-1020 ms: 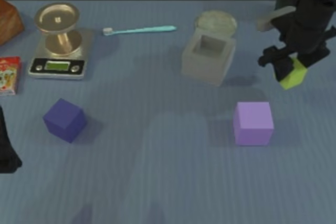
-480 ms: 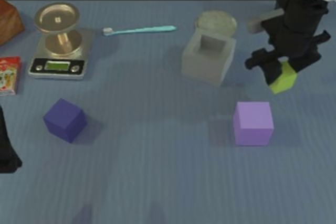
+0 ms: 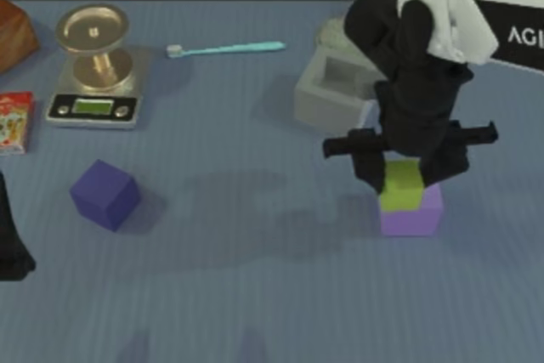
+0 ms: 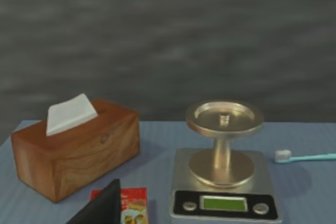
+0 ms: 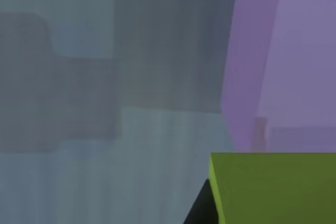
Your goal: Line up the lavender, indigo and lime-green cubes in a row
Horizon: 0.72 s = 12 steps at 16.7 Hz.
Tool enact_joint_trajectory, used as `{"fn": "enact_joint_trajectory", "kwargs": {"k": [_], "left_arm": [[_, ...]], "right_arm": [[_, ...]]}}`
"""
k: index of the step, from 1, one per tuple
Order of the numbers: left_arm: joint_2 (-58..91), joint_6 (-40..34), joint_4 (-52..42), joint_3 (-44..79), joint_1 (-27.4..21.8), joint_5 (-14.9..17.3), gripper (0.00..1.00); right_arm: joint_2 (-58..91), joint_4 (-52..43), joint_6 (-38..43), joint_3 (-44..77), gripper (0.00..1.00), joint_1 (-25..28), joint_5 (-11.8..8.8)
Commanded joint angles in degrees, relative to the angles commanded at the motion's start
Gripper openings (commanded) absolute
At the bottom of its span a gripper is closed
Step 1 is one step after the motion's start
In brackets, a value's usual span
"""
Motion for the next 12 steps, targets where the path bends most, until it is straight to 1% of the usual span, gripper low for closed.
{"fn": "enact_joint_trajectory", "kwargs": {"k": [2,4,6,10,12], "left_arm": [[0.0,0.0,0.0,0.0,0.0,0.0,1.0],[0.0,0.0,0.0,0.0,0.0,0.0,1.0],[0.0,0.0,0.0,0.0,0.0,0.0,1.0],[0.0,0.0,0.0,0.0,0.0,0.0,1.0],[0.0,0.0,0.0,0.0,0.0,0.0,1.0]], "right_arm": [[-2.94,1.01,5.96,-3.69,0.0,3.17,0.23],[-5.18,1.87,9.48,-6.2,0.0,5.27,0.42],[-5.98,2.2,10.56,-7.03,0.0,5.95,0.5],[-5.68,2.27,10.52,-7.02,0.0,5.72,0.39],[-4.89,4.43,10.48,-8.44,0.0,5.82,0.43]]}}
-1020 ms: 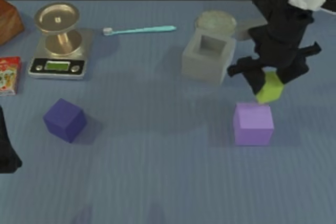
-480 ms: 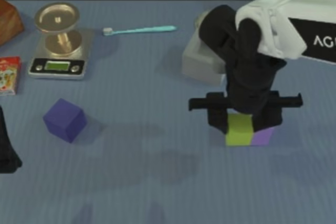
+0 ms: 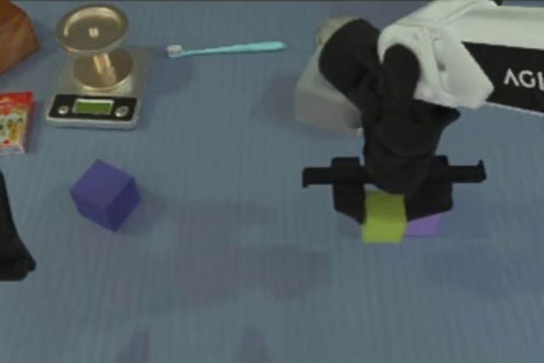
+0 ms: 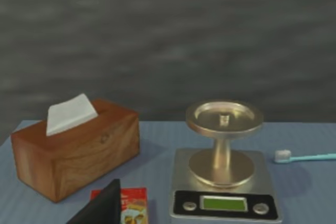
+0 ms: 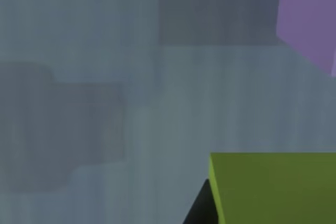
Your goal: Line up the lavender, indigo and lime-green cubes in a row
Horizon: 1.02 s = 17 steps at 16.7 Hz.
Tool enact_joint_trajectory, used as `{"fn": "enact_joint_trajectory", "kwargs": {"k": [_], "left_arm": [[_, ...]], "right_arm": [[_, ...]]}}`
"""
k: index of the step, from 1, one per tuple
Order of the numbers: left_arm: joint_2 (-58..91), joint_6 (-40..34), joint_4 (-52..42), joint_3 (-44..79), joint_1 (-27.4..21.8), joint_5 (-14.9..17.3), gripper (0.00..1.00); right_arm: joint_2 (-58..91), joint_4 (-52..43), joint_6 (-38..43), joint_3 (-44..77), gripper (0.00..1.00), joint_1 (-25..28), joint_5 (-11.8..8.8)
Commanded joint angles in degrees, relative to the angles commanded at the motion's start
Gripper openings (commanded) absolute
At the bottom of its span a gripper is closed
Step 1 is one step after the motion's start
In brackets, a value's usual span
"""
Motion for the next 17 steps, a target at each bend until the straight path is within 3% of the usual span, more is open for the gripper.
{"fn": "enact_joint_trajectory", "kwargs": {"k": [5,10,17], "left_arm": [[0.0,0.0,0.0,0.0,0.0,0.0,1.0],[0.0,0.0,0.0,0.0,0.0,0.0,1.0],[0.0,0.0,0.0,0.0,0.0,0.0,1.0]], "right_arm": [[3.93,10.57,0.31,-6.01,0.0,0.21,0.08],[4.75,12.12,0.36,-7.1,0.0,0.33,0.12],[4.75,12.12,0.36,-7.1,0.53,0.33,0.12]]}}
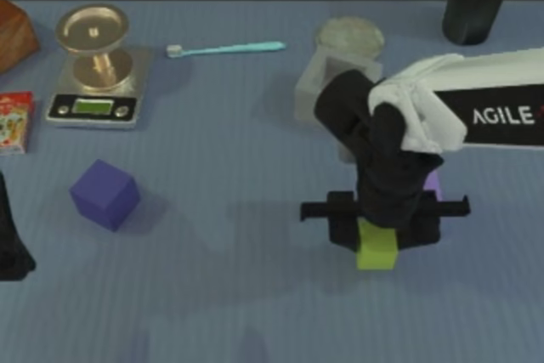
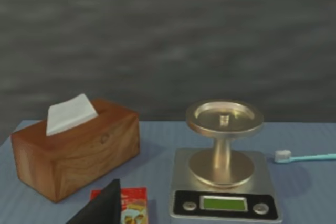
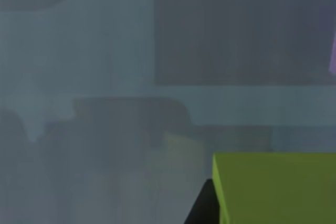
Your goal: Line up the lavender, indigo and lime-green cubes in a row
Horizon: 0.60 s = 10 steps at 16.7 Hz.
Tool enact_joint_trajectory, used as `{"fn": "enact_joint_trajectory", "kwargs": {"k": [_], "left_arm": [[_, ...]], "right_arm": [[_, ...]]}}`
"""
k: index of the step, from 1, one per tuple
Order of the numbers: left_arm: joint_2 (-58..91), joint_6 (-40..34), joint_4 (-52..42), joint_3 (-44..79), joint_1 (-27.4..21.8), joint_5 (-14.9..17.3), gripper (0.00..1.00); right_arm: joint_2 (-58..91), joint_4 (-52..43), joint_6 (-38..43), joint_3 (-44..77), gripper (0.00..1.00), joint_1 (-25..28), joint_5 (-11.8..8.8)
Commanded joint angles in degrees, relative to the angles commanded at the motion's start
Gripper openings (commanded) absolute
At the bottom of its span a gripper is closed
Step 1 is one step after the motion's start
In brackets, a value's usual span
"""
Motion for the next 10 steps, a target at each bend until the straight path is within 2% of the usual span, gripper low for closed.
{"fn": "enact_joint_trajectory", "kwargs": {"k": [6,10], "left_arm": [[0.0,0.0,0.0,0.0,0.0,0.0,1.0],[0.0,0.0,0.0,0.0,0.0,0.0,1.0]], "right_arm": [[0.0,0.0,0.0,0.0,0.98,0.0,0.0],[0.0,0.0,0.0,0.0,1.0,0.0,0.0]]}}
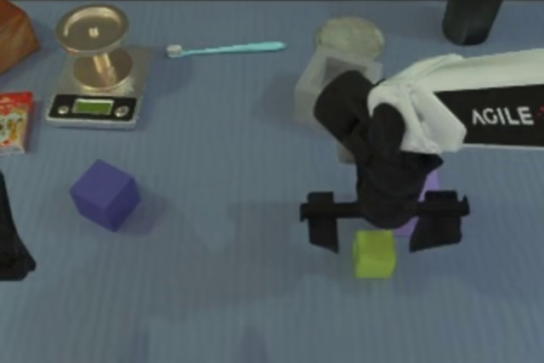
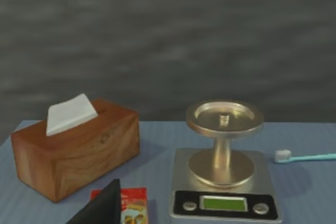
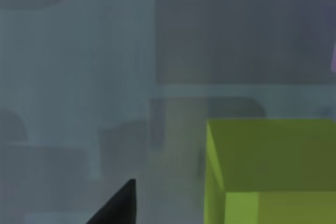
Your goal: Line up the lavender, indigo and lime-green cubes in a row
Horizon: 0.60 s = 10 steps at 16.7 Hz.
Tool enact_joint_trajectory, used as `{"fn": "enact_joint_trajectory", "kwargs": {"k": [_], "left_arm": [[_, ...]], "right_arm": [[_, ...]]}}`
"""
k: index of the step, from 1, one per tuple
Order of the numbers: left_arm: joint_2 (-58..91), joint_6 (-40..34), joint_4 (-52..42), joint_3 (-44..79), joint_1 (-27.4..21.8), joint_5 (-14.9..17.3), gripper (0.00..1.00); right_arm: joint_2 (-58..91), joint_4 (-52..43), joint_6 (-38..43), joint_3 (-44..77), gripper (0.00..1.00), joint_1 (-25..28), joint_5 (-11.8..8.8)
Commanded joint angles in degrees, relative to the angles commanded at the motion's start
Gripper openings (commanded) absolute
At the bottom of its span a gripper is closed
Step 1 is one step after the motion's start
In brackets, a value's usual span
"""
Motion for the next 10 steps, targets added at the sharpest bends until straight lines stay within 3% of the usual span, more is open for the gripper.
{"fn": "enact_joint_trajectory", "kwargs": {"k": [6,10], "left_arm": [[0.0,0.0,0.0,0.0,0.0,0.0,1.0],[0.0,0.0,0.0,0.0,0.0,0.0,1.0]], "right_arm": [[-0.11,-0.21,-0.02,0.17,1.0,-0.05,0.0],[-2.68,-6.6,0.11,3.85,1.0,0.3,-0.02]]}}
